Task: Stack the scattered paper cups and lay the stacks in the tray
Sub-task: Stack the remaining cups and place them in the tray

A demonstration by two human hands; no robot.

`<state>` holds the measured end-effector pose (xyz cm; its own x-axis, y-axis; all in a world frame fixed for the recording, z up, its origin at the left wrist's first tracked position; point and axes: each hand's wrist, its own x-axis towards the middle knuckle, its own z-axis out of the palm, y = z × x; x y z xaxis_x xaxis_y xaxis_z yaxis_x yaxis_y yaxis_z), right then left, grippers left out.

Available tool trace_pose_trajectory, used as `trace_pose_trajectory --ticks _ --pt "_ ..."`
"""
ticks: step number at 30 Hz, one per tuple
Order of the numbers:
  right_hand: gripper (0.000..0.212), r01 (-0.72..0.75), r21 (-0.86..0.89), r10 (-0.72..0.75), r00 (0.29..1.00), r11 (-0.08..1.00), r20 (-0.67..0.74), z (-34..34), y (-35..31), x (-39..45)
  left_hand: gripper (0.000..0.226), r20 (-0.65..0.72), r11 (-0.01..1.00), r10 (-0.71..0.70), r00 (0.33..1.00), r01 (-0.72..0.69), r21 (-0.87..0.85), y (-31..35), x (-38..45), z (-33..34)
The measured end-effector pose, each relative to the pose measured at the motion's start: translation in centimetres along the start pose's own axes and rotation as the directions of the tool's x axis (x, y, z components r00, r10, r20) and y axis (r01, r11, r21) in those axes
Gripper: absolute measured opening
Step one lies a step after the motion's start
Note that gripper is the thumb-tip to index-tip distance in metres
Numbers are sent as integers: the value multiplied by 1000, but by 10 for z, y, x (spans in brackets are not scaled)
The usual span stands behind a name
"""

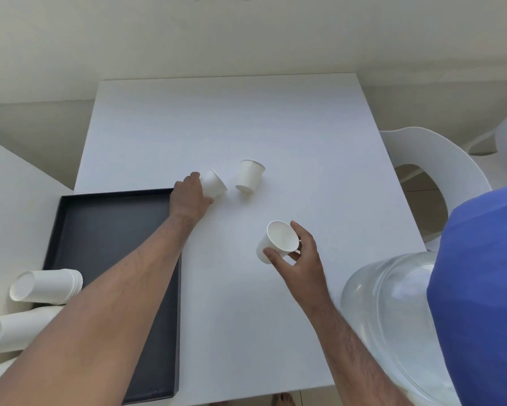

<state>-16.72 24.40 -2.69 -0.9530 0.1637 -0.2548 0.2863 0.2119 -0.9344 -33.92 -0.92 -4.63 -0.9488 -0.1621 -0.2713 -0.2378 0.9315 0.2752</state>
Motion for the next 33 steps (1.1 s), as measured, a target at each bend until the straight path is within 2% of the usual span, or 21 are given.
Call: trace_pose_trajectory --ticks 3,7,14,19,23,27,30,33 --pt "76 -14 38 14 1000 999 7 4 -8 7 73 -91 998 38 995 -44 -55 -20 -23 8" --pt "75 -10 86 8 1000 996 22 13 -26 15 74 -167 964 21 986 -64 -260 -34 -70 16" --pt "62 61 191 -73 996 980 53 34 -57 15 67 -230 860 171 958 -259 -440 -16 -160 29" --pt "65 88 122 -105 985 989 134 40 -60 4 65 -161 793 75 984 -157 -588 -4 -187 34" --pt "70 109 68 -119 980 992 162 36 -61 4 66 -142 776 71 987 -144 -614 -7 -192 32" --pt "72 190 -104 -156 950 976 269 34 -61 2 63 -140 775 82 987 -151 -614 -13 -192 28" --pt "74 167 -96 -127 935 981 332 38 -59 -1 62 -119 772 84 989 -140 -619 -14 -192 26" --pt "64 178 -97 -141 942 979 305 44 -56 -2 64 -118 764 75 990 -133 -631 -16 -193 25"
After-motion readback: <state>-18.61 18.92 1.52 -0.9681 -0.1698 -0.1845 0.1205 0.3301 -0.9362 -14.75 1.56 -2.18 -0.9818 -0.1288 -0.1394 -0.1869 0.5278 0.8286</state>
